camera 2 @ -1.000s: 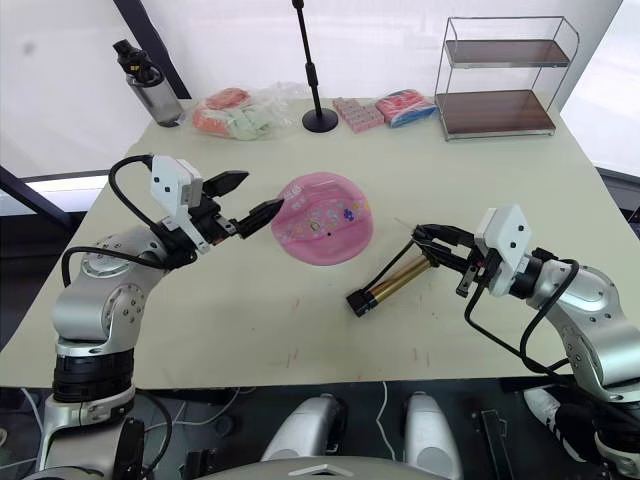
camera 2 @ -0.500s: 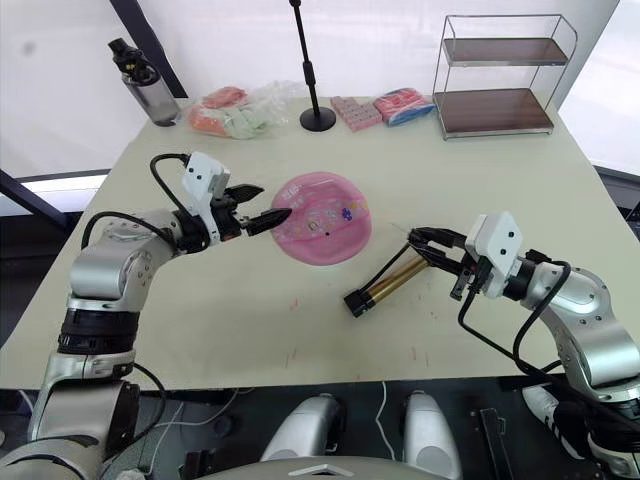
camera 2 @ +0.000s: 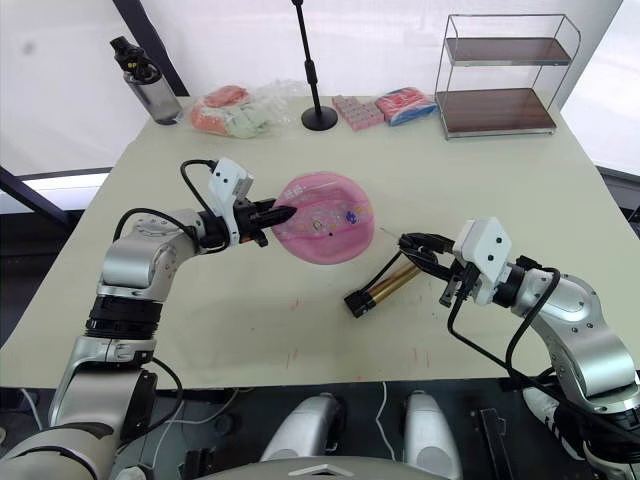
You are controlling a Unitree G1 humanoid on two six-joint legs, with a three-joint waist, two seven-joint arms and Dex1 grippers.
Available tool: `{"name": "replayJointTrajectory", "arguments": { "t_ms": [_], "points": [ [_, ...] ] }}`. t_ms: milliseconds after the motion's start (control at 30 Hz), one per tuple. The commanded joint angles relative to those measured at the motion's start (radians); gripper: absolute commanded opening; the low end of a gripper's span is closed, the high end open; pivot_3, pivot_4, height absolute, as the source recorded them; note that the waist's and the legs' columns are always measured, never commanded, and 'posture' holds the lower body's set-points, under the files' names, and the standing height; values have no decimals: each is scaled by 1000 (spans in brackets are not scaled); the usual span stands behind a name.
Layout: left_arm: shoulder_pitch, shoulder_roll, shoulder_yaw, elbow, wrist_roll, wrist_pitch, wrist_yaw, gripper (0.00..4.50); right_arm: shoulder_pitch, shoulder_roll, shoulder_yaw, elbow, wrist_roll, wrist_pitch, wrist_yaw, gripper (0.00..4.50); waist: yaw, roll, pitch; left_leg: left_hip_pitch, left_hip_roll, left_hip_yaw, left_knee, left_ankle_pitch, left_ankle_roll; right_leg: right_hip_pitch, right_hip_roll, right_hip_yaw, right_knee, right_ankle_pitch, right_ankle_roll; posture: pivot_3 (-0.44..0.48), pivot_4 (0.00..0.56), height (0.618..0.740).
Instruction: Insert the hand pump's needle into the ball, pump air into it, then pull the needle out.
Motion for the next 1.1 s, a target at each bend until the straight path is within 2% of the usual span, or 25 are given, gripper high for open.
{"name": "replayJointTrajectory", "arguments": {
  "t_ms": [33, 300, 633, 733, 900, 1100],
  "points": [
    [11, -18, 33, -62, -15, 3, 33, 17, -21, -1, 4, -48, 24, 79, -33, 361, 0, 0, 0, 0, 0, 0, 0, 0, 0, 0, 0, 0, 0, 0, 0, 0, 150, 740],
    [55, -60, 53, -145, -27, 42, 98, 17, -100, -1, 78, -75, 20, 293, -107, 361, 1, 0, 0, 0, 0, -1, 0, 0, 0, 0, 0, 0, 1, 0, 0, 0, 150, 740],
    [92, -105, 42, -222, -24, 60, 165, 17, -482, 15, 244, 33, 54, 735, -120, 361, 3, 0, 0, -1, 0, -2, 0, 0, -1, -1, 0, -1, 1, 1, -1, 0, 150, 740],
    [94, -114, 40, -220, -20, 56, 173, 17, -585, 39, 292, 92, 63, 849, -115, 361, 1, -1, 0, -8, -1, -1, 1, 2, -3, -9, -1, -1, 1, 1, -1, 0, 150, 740],
    [95, -111, 26, -215, -7, 40, 171, 17, -685, 80, 357, 180, 33, 876, -111, 361, 2, -1, 0, -9, -1, -2, 1, 2, -3, -9, -2, -2, 2, 1, -1, 0, 150, 740],
    [87, -106, 1, -198, 24, -13, 155, 17, -761, 118, 377, 267, 36, 964, -119, 361, 1, -1, 0, -9, -2, -2, 1, 2, -3, -10, -2, -2, 2, 1, -1, 0, 150, 740]
  ]
}}
